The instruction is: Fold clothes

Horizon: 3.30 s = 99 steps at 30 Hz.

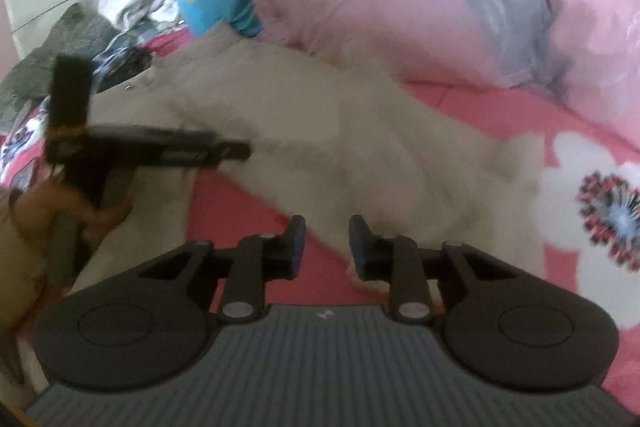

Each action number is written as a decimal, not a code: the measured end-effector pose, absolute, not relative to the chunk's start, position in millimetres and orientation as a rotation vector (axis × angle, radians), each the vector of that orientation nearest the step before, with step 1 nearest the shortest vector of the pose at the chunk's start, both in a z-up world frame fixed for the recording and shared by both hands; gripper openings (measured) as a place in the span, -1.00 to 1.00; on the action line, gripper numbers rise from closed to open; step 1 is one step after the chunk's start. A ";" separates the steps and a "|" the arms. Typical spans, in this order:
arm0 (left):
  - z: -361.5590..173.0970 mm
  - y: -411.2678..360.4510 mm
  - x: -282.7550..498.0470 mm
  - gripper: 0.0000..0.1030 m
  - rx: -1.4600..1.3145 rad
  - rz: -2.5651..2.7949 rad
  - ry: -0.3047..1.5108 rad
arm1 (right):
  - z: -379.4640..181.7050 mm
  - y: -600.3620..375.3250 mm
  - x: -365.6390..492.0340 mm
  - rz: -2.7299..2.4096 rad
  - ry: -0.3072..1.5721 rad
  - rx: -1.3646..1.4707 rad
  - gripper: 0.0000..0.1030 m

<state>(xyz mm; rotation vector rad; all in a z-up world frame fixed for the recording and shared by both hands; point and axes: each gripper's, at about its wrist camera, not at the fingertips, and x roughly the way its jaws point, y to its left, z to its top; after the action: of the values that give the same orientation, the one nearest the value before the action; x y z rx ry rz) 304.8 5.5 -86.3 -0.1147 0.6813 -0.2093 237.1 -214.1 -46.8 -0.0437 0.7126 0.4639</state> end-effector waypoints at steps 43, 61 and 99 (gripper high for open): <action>-87.2 5.9 304.3 0.10 -0.104 -0.204 0.679 | 21.8 -365.2 179.8 0.051 0.283 0.331 -0.98; -86.1 5.0 303.3 0.10 -0.103 -0.207 0.672 | -115.9 -505.6 93.0 -0.453 0.328 0.951 -1.00; -89.6 6.8 303.2 0.14 -0.095 -0.212 0.673 | -82.2 -410.8 368.7 -0.192 0.732 0.327 -0.87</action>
<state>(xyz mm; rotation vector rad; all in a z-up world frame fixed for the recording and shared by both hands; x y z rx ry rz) 303.2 6.8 -89.6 -0.0946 0.6735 -0.2117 368.7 -410.8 -82.2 0.3273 0.7319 -0.1918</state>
